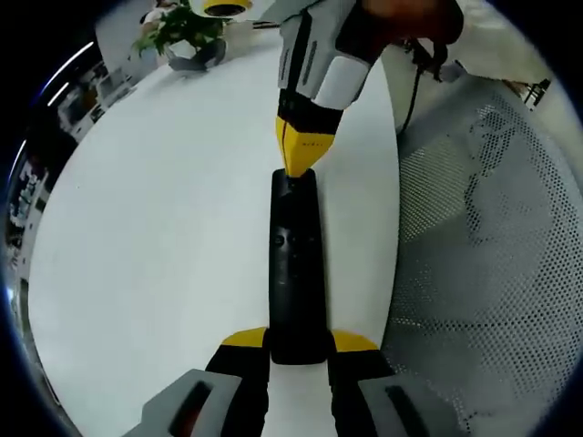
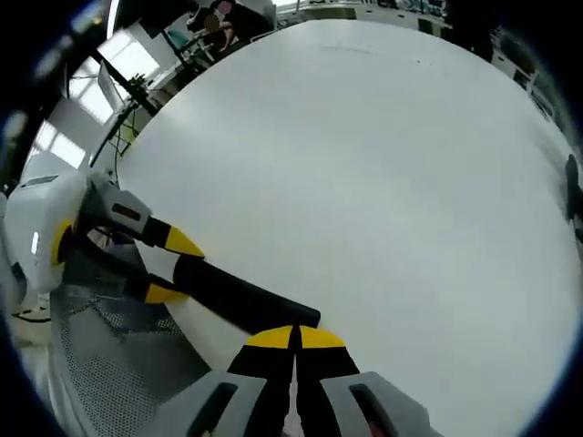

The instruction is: Press the specified remote control buttons in sequence, fully releasing each button before pressing the next.

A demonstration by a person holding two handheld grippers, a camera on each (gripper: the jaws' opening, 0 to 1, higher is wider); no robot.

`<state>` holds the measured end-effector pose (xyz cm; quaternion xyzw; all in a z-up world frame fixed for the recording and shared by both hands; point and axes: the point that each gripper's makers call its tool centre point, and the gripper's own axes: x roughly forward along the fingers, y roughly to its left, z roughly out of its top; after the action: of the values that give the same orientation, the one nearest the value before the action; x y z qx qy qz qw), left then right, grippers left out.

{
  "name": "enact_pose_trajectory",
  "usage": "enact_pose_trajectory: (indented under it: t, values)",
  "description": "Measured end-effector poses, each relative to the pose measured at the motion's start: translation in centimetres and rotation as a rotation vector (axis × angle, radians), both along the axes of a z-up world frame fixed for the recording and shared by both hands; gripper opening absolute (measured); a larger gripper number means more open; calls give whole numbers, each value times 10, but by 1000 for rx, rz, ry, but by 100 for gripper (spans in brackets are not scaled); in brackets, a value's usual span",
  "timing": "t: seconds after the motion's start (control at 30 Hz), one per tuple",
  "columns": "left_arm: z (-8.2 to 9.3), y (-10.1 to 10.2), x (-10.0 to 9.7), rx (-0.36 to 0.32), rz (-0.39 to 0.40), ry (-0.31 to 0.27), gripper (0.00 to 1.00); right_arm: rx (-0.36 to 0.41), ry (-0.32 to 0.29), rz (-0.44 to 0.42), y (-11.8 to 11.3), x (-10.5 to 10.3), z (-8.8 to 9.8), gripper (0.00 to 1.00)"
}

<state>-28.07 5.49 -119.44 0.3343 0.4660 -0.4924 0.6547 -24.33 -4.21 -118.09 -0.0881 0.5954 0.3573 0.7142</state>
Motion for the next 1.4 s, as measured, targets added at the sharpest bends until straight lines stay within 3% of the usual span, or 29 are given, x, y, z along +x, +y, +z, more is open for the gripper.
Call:
enact_pose_trajectory:
  t: [0.37, 0.8, 1.07, 1.17, 1.23, 1.4]
  values:
    - [0, 1, 0, -24, 5, 2, 23, -126, -17, 8, 1, -1, 0, 0]
    - [1, 1, 1, -73, 4, 1, 23, -68, 14, -60, -2, 3, -2, 0]
    - [1, 1, 0, -49, -7, 10, 23, -108, -40, -29, 2, 3, -4, 0]
    - [1, 1, 0, -47, -7, 10, 23, -113, -22, -26, 2, 2, -3, 0]
    - [1, 1, 0, -45, -5, 8, 23, -50, 15, -54, 12, -1, -2, 0]
    - [0, 1, 1, -41, -3, 6, 23, -51, 37, -40, 15, -8, -2, 0]
